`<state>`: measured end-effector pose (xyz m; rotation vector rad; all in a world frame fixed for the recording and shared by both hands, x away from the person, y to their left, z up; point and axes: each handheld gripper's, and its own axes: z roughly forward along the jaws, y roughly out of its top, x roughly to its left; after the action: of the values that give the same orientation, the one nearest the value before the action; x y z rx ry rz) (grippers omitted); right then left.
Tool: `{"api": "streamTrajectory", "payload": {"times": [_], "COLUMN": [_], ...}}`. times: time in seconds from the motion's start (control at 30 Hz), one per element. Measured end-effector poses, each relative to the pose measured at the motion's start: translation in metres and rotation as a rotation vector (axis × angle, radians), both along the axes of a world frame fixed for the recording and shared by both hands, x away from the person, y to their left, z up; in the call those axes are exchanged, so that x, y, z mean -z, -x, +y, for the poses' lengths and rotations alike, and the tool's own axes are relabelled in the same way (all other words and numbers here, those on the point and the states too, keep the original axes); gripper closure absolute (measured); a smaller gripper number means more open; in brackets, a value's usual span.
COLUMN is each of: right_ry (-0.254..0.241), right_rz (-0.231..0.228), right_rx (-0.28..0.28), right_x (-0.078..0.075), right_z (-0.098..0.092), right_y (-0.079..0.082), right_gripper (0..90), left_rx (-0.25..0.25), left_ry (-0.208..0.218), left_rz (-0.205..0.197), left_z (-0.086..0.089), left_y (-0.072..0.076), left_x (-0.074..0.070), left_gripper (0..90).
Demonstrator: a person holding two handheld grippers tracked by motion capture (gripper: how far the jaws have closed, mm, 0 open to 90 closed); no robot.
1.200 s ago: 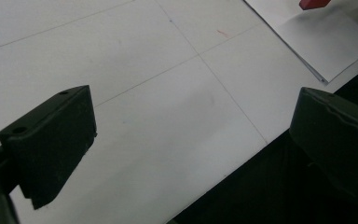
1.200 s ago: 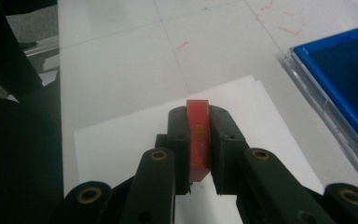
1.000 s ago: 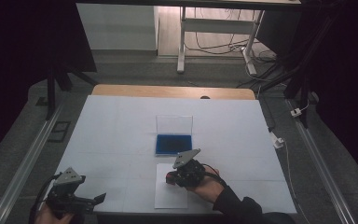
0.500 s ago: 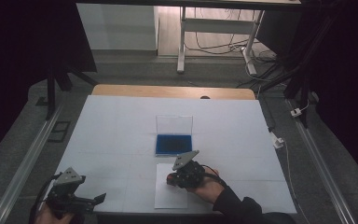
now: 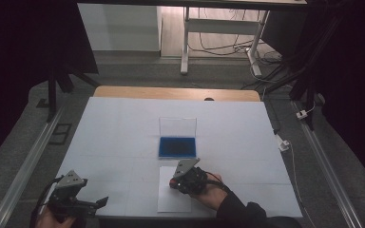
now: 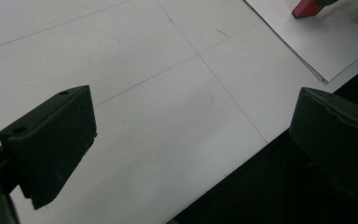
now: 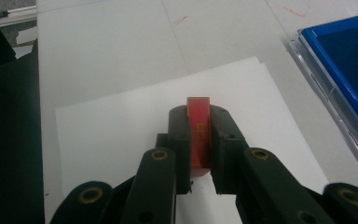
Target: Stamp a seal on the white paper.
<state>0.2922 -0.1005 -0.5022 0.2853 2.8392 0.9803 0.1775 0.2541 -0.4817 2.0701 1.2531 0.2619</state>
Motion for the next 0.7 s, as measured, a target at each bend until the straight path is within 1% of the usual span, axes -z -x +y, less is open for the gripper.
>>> {"api": "streamTrajectory", "payload": {"times": [0.03,0.07,0.1,0.13,0.2,0.3,0.33,0.37,0.4,0.43,0.47,0.5,0.53,0.67,0.7], "right_ry": [-0.014,-0.014,-0.036,-0.036,-0.059,-0.078,-0.079,-0.072,-0.072,-0.050,-0.050,-0.028,-0.028,-0.002,-0.002], "right_rz": [0.027,0.027,0.060,0.060,0.090,0.125,0.123,0.108,0.108,0.071,0.071,0.027,0.027,-0.016,-0.015], "right_rx": [0.011,0.011,0.016,0.016,0.027,0.034,0.030,0.026,0.026,0.013,0.013,0.007,0.007,0.001,0.002], "right_x": [0.001,0.001,0.002,0.002,0.003,0.004,0.005,0.004,0.004,0.003,0.003,0.002,0.002,0.001,0.001], "right_z": [-0.001,-0.001,-0.004,-0.004,-0.005,-0.008,-0.008,-0.007,-0.007,-0.005,-0.005,-0.003,-0.003,0.000,0.000], "right_y": [-0.003,-0.003,-0.007,-0.007,-0.010,-0.014,-0.015,-0.013,-0.013,-0.009,-0.009,-0.004,-0.004,0.002,0.002], "right_gripper": [80.4,80.4,80.4,80.4,80.5,80.5,80.5,80.5,80.5,80.5,80.5,80.5,80.5,80.5,80.4], "left_rx": [0.000,0.000,0.000,0.000,0.000,0.000,0.000,0.000,0.000,0.001,0.001,0.001,0.001,0.003,0.003], "left_ry": [0.000,0.000,0.000,0.000,0.000,0.000,0.000,-0.001,-0.001,-0.001,-0.002,-0.001,-0.002,-0.004,-0.004], "left_rz": [0.000,0.000,0.000,0.000,0.001,0.001,0.001,0.001,0.001,0.001,0.001,0.001,0.001,0.001,0.002], "left_z": [0.000,0.000,0.000,0.000,0.000,0.000,0.000,0.000,0.000,0.000,0.000,0.000,0.000,0.000,0.000], "left_y": [0.000,0.000,0.000,0.000,0.000,0.000,0.000,0.000,0.000,0.000,0.000,0.000,0.000,-0.001,-0.001], "left_x": [0.000,0.000,0.000,0.000,0.000,0.000,0.000,0.000,0.000,0.000,0.000,0.000,0.000,0.000,0.000], "left_gripper": [0.9,0.9,0.9,0.9,0.9,0.9,0.9,0.9,0.9,1.0,1.0,1.0,1.0,1.0,1.0]}}
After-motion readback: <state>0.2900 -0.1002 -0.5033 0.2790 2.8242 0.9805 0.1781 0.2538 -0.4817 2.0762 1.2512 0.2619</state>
